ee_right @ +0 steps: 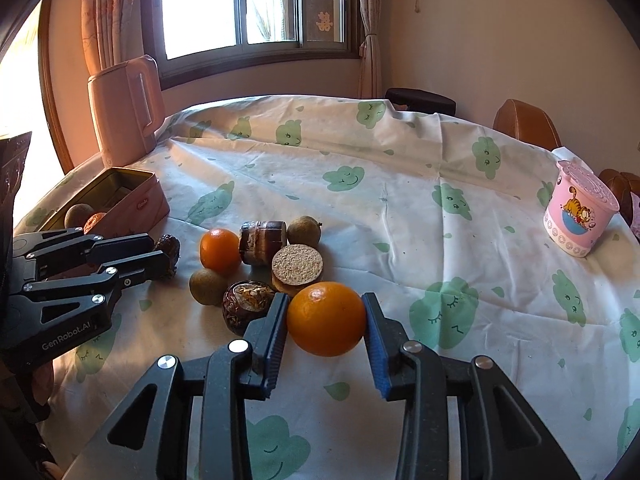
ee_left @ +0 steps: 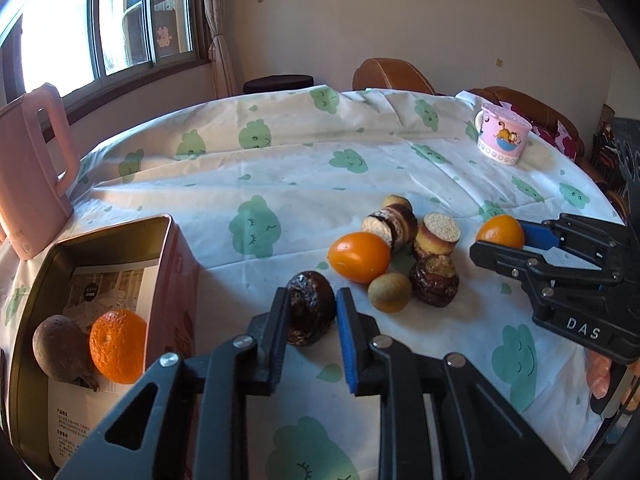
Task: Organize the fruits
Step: 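Grasp a mandarin orange with the right tool while the left tool grasps a dark brown fruit, then lift both held fruits and carry them toward the tin box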
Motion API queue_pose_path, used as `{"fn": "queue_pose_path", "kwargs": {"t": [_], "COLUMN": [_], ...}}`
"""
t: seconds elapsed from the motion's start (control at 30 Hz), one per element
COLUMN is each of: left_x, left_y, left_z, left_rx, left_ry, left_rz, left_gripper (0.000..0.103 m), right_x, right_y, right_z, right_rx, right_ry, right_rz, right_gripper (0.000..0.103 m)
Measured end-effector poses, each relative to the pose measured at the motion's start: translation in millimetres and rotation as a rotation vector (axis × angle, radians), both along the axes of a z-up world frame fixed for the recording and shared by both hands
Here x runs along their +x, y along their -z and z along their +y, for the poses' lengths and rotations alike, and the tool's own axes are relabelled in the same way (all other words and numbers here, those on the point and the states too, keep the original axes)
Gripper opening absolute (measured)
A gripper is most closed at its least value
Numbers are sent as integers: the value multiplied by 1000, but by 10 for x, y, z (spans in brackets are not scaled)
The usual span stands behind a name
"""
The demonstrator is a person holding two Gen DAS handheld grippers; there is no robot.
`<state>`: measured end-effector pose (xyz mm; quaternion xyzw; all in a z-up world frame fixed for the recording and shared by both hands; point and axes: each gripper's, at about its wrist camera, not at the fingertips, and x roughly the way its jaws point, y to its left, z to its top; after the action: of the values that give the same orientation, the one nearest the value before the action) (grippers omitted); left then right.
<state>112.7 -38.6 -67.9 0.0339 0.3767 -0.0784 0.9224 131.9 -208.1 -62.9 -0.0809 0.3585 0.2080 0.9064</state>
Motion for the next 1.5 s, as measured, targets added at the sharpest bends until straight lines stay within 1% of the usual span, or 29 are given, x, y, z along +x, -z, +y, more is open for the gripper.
{"fn": "queue_pose_path", "kwargs": {"t": [0.1, 0.13, 0.2, 0.27, 0.3, 0.4, 0.53, 0.7, 0.8, 0.9, 1.03, 1.3, 1.5], "left_x": [33, 41, 77, 114, 121, 80, 61, 69, 19, 4, -37, -162, -213], "left_y": [26, 38, 70, 100, 109, 81, 65, 65, 25, 10, -30, -121, -156], "left_z": [-14, -8, 27, 65, 83, 87, 62, 64, 37, 20, 40, 99, 117], "left_rx": [14, 17, 0, -30, -42, -48, -30, -37, -22, -14, -22, -60, -64], "left_ry": [-8, -18, -25, -16, -17, -19, -17, -6, -2, 2, -2, -16, -32], "left_rz": [18, 24, 49, 76, 83, 59, 46, 48, 16, 5, -24, -95, -130], "left_gripper": [32, 37, 38, 36, 26, 22, 22, 22, 21, 21, 21, 21, 21], "right_x": [-3, -9, -20, -26, -27, -30, -33, -40, -54, -57, -76, -123, -169], "right_y": [-6, -7, -8, -10, -11, -13, -18, -18, -25, -33, -46, -87, -122], "right_z": [10, 11, 23, 28, 27, 15, 17, 21, 20, 8, 2, -7, -23], "right_rx": [-5, -9, -15, -19, -18, -11, -11, -19, -17, -10, -3, 11, 22], "right_ry": [-1, -2, -7, -6, -7, -4, -2, -3, -3, -2, -3, -10, -10], "right_rz": [-8, -11, -17, -22, -22, -23, -29, -28, -36, -42, -54, -91, -126], "right_gripper": [38, 38, 38, 38, 38, 38, 38, 38, 38, 38, 38, 38, 38]}}
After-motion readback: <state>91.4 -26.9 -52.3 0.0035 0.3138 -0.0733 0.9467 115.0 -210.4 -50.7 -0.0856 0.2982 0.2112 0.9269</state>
